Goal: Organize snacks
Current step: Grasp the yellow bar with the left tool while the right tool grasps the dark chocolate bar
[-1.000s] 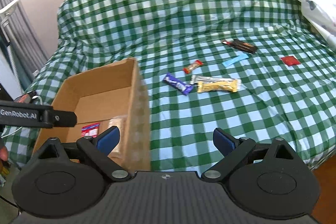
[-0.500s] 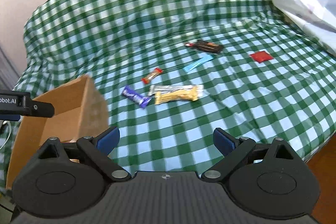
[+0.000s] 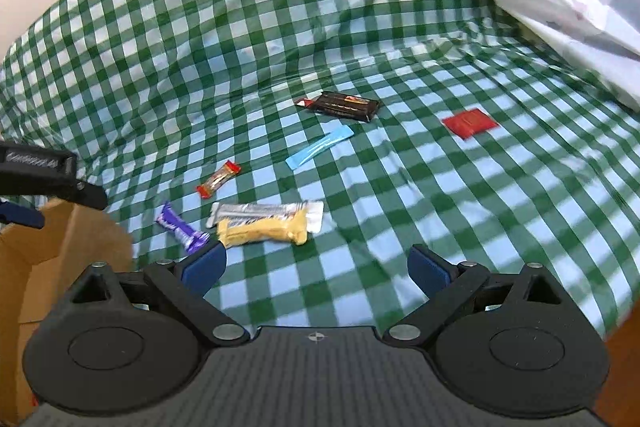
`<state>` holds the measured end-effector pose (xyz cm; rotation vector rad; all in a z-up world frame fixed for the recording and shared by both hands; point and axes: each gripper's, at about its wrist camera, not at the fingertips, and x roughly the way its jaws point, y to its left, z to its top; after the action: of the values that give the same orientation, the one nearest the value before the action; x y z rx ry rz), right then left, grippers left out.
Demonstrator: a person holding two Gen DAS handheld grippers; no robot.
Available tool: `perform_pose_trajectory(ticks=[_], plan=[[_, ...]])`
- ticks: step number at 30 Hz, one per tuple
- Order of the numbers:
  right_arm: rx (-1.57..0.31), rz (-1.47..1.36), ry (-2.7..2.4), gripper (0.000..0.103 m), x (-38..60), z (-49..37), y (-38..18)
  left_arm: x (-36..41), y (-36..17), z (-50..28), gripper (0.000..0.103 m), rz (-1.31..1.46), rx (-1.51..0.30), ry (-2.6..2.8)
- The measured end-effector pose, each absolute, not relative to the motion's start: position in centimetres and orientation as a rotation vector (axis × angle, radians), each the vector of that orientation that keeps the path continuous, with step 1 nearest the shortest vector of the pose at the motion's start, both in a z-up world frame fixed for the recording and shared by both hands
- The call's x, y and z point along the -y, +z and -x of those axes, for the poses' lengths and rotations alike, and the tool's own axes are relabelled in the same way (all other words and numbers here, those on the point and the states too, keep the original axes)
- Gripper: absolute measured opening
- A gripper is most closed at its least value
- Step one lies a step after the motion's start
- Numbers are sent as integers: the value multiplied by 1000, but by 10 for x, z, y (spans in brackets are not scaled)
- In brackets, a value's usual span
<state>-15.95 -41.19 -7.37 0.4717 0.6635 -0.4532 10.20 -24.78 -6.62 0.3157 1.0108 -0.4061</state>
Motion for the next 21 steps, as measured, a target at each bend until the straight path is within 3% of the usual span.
perform_pose_trajectory(ticks=[14, 17, 21], plan=[[-656, -451, -564, 98, 537, 50, -129, 349, -207, -163, 103, -180, -1352, -255], [-663, -475, -575, 98, 553, 42, -143, 351, -209, -150, 103, -232, -1302, -296], [-662, -410, -544, 98, 580, 12, -152, 328, -217, -129, 103, -278, -1396, -326]])
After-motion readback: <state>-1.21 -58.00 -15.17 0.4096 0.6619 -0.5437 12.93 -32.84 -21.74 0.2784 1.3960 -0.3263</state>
